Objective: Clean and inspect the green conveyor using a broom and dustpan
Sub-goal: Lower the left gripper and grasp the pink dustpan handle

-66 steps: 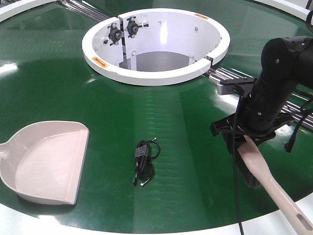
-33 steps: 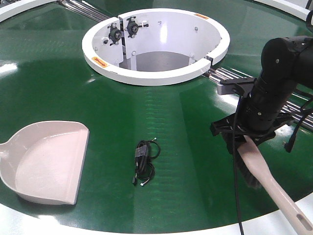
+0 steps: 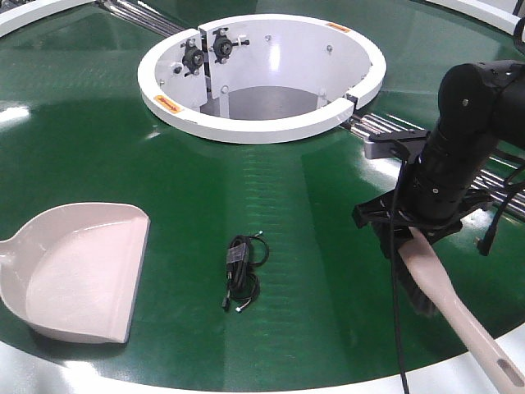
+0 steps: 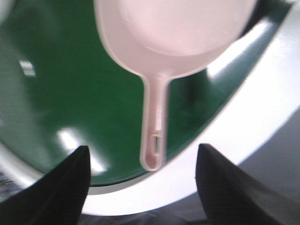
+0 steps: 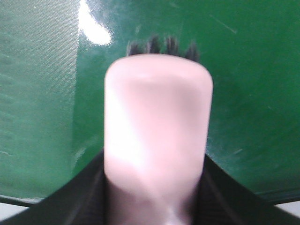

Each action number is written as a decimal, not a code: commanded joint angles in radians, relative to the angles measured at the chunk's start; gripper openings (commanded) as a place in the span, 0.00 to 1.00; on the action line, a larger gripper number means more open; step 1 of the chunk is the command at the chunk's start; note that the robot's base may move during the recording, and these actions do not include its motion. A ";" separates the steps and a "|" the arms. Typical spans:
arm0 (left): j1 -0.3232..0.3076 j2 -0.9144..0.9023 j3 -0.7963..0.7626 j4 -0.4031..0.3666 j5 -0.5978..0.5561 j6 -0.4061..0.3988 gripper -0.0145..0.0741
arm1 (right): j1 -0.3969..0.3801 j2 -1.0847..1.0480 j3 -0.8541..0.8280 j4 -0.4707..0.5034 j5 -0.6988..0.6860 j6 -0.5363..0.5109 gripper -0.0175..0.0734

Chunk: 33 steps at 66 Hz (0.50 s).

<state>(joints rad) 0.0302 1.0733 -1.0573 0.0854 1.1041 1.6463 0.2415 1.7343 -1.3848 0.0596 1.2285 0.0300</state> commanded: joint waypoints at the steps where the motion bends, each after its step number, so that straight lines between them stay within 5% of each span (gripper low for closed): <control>1: -0.004 0.124 -0.101 0.047 0.080 -0.062 0.67 | -0.007 -0.054 -0.024 -0.003 0.061 -0.005 0.19; 16: 0.022 0.433 -0.303 0.109 0.156 -0.210 0.67 | -0.007 -0.054 -0.024 -0.003 0.062 -0.005 0.19; 33: 0.090 0.563 -0.374 0.149 0.156 -0.217 0.67 | -0.007 -0.054 -0.024 -0.003 0.062 -0.005 0.19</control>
<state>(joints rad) 0.1015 1.6585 -1.3976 0.1974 1.2264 1.4433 0.2415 1.7343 -1.3848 0.0596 1.2285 0.0300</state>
